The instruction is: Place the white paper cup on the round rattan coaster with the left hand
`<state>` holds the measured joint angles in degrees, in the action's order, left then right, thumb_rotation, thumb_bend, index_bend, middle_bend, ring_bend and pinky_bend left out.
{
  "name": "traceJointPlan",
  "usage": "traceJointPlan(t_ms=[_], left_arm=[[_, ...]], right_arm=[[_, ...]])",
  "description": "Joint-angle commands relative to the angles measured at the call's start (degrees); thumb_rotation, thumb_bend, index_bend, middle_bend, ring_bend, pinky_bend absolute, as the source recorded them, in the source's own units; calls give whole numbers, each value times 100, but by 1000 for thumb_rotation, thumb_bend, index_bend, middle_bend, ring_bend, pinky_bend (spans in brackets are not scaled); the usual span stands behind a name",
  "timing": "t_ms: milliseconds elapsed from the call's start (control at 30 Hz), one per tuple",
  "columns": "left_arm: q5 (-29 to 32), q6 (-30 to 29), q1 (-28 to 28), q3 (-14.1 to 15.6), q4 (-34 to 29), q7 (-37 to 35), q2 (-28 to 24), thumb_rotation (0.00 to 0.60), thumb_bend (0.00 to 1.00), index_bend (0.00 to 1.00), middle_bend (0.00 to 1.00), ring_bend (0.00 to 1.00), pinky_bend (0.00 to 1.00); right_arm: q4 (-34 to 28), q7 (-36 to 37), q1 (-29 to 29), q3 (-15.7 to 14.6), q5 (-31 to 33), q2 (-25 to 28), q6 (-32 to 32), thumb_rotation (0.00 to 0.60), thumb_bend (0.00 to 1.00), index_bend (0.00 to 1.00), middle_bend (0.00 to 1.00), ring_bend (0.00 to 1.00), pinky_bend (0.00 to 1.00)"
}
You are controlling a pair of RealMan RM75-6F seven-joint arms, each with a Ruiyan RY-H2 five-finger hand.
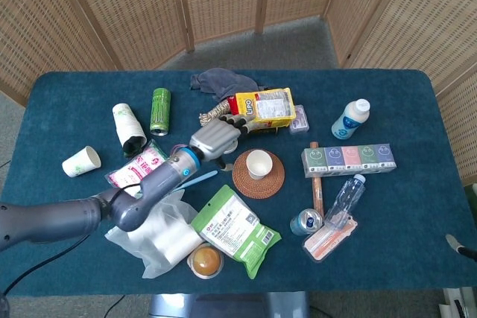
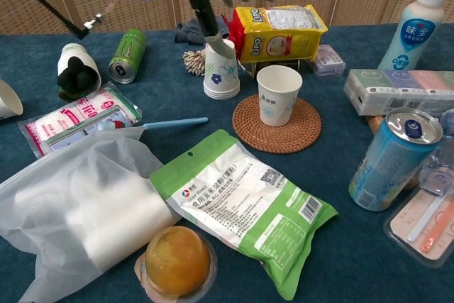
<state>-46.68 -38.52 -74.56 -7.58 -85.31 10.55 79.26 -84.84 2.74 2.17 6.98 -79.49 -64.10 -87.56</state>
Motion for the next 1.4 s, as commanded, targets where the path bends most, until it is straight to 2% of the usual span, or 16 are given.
traceJointPlan(t_ms=[33,200,333,500,633,767,900,1167,1400], left_arm=[[-464,-546,566,202,-405,-133,-446,600,256,0,0,0,84],[-935,-1385,1261,456,-863,-25,-874,600,255,0,0,0,113],[-1024,-1854,1798,704,-1261,104,-1253,600,256,0,0,0,106],[-1406,-2485,2559,991,-1390,-44,-1518,600,256,0,0,0,95],[-1944,-3031,3187,1190,-1242,-435,-1561,600,256,0,0,0,86],[-2420,-3516,3869,1358,-829,-1267,-1469,600,256,0,0,0,84],[-2634,-3902,4479,1545,-385,-1428,-1363,600,255,0,0,0,72],[-2788,-4641,5415,1521,136,-1626,-1099,600,256,0,0,0,32],[-2920,-5177,5973,1410,-100,-1317,-1241,600,255,0,0,0,6]], right_arm=[[-22,-50,-39,-10,-23,-10,43,600,0,0,0,0,16],[-70,-212,-136,-6,-68,-37,110,600,0,0,0,0,16],[-135,-350,-201,7,-36,-59,184,600,0,0,0,0,15],[-209,-475,-279,2,6,-91,302,600,0,0,0,0,16],[-245,-546,-325,9,22,-132,336,600,0,0,0,0,16],[-268,-660,-391,3,61,-161,438,600,0,0,0,0,16],[-300,-830,-467,55,143,-189,492,600,0,0,0,0,15],[-266,-1094,-538,58,222,-243,539,600,0,0,0,0,16],[-154,-1221,-586,1,374,-343,730,600,0,0,0,0,1]])
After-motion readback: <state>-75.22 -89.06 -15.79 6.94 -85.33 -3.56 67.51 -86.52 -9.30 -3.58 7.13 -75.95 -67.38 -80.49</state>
